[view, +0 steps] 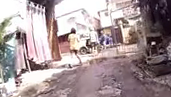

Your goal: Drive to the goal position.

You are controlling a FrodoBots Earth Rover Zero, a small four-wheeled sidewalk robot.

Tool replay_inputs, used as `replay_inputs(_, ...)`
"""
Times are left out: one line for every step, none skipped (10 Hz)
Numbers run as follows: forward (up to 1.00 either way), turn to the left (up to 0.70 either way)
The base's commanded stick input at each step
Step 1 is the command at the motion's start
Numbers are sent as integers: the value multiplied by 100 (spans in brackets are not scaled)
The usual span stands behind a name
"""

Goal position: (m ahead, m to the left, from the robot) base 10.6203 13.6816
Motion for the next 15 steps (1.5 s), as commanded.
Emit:
replay_inputs(70,0)
replay_inputs(70,0)
replay_inputs(70,0)
replay_inputs(70,-27)
replay_inputs(70,-17)
replay_inputs(70,0)
replay_inputs(70,0)
replay_inputs(70,0)
replay_inputs(70,0)
replay_inputs(70,0)
replay_inputs(70,0)
replay_inputs(70,0)
replay_inputs(70,0)
replay_inputs(70,0)
replay_inputs(70,0)
